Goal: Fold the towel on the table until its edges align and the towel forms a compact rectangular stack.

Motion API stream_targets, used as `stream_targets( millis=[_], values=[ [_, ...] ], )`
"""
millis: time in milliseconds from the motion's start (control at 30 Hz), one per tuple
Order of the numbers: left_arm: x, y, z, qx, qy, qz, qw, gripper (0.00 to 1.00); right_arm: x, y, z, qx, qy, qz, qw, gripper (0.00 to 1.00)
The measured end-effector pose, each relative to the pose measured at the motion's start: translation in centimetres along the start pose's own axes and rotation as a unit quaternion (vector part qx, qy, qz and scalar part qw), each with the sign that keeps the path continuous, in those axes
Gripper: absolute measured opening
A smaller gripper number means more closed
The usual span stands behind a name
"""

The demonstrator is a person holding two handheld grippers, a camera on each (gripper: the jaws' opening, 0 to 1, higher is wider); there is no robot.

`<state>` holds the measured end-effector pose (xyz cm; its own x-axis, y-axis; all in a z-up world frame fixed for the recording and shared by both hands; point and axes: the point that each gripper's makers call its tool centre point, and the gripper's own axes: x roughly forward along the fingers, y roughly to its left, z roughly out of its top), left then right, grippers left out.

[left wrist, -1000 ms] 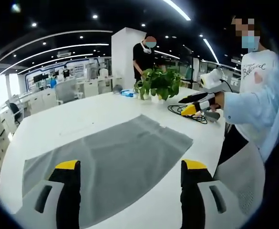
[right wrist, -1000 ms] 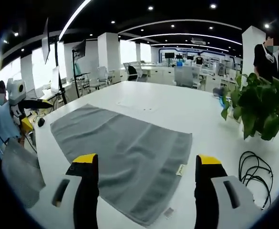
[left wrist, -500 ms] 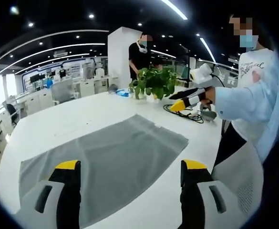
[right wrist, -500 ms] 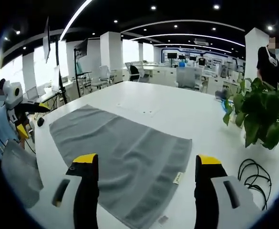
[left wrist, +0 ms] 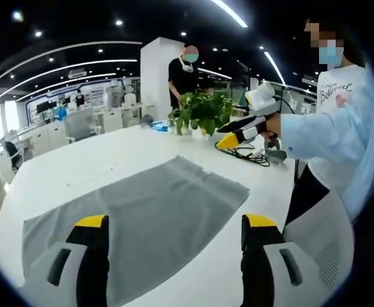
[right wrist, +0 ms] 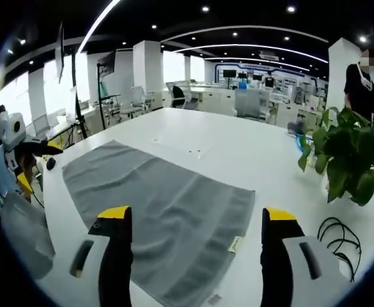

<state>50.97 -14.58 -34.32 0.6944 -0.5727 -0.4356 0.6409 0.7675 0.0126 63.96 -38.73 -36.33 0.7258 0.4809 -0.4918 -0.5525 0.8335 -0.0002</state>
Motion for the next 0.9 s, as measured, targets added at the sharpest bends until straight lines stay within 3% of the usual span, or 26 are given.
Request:
stream_targets(
  millis=[267, 500, 900],
  values=[
    [0.3, -0.4, 1.1, 0.014, -0.01, -0.014, 0.9998, 0.87, 0.1, -0.3, 0.2, 0.02, 0.001, -0.012, 0.9997, 0.83],
    [1.1, -1.4, 1.9, 0.02, -0.017, -0.031, 0.9992, 0.87, 0.5, -1.1, 0.3, 0.014, 0.011, -0.017, 0.9997, 0.82],
    [3.1, -5.1, 3.0, 0.012, -0.014, -0.024, 0.9995, 0.87, 2.7, -2.5, 0.4, 0.0, 0.02, 0.012, 0.9997, 0.82]
  ],
)
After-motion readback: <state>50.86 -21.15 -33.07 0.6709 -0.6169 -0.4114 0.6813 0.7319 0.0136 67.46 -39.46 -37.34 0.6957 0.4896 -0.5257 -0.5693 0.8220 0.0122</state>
